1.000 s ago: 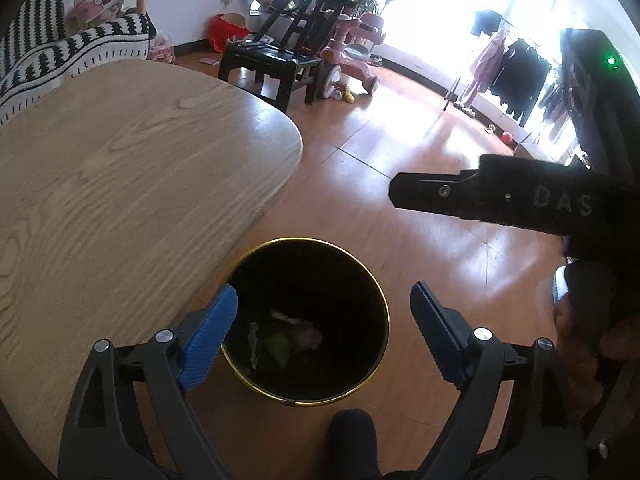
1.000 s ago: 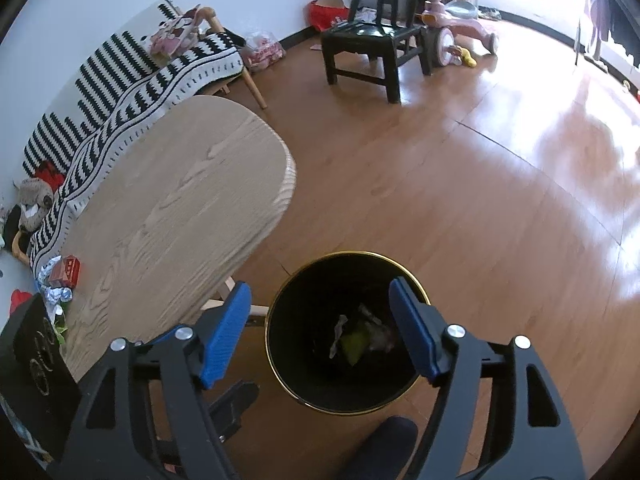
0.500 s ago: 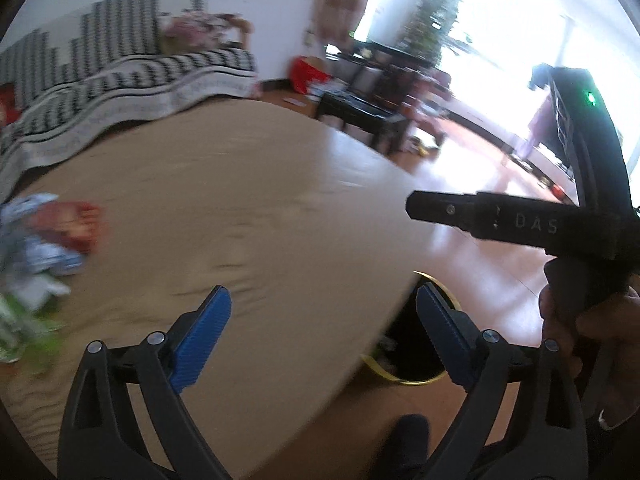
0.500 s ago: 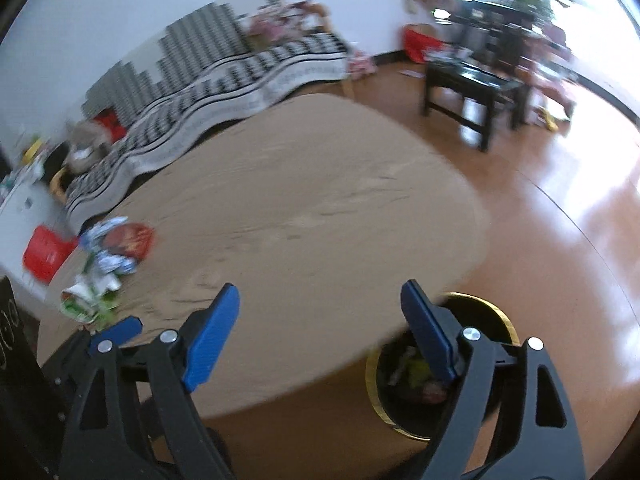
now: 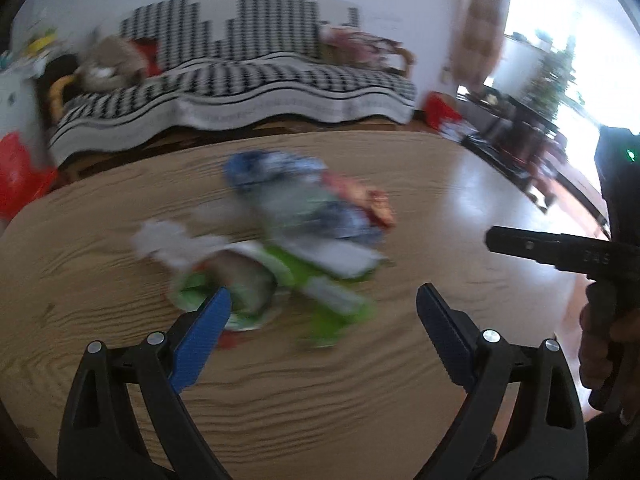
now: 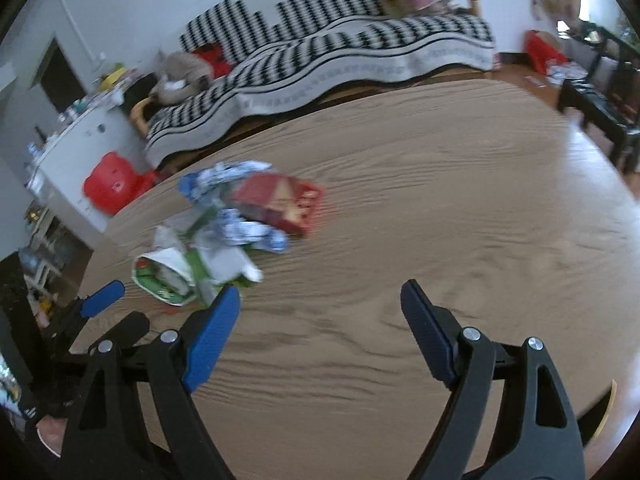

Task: Collect trash
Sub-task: 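Grasp the white-green paper bag with the left tool while the right tool grasps a white paper scrap, then carry the paper bag and scrap to the bin and open both tools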

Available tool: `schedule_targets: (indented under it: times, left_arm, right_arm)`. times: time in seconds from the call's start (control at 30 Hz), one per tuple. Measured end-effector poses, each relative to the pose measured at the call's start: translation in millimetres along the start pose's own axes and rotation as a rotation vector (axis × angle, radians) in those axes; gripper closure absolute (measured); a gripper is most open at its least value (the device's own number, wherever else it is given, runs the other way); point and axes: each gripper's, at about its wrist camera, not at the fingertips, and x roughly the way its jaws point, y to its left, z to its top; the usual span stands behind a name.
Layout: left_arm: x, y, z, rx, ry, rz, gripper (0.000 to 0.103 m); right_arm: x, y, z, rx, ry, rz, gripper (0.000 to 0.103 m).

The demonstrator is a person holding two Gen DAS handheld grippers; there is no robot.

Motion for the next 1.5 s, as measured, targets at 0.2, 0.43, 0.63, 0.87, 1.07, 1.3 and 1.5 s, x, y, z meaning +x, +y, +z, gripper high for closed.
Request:
schedule_targets:
  times: [0.2,0.43,0.63,0.87,1.07,1.3,1.5]
  left_arm:
    - [13.7,54.1,-0.5,-0.059,0.017,0.056,0.012]
    - [43.6,70.1,0.1,-0.073,0.069,0.074,0.012]
    - [63.8,73.7,5.2,-0.077,0.075,0.075,0.012]
    - [71.1,72.4,8.3,-0.096,0.086,0.069,0.034]
    - [62.9,65.4,7.7,-0.083,0.111,0.098,0.044]
    - [31.3,64.3,10.6,-0.098,0.084,0.093,0.044]
    - [14.1,48.7,13.2,-0.070,0.050,0.081,0.044]
  right_arm:
    - [50.2,29.8,5.7,0.013,0.070,0.095,0.023]
    - [97.9,38.7,8.2,0.062,0.150,0.131,0.024]
    - [121.8,33.2,10.6,0.147,0.176,0.197,0.038]
    - [133.7,39.6,10.0,0.178,0.203,0.281,0.062]
    - [115.8,50.1,12.0,0.139,0.184,0.315,0.083]
    - [75.8,61.9,11.0,0.065,0.123,0.288,0.087]
    - [38.1,65.8,7.2,0.000,0.055,0.249,0.087]
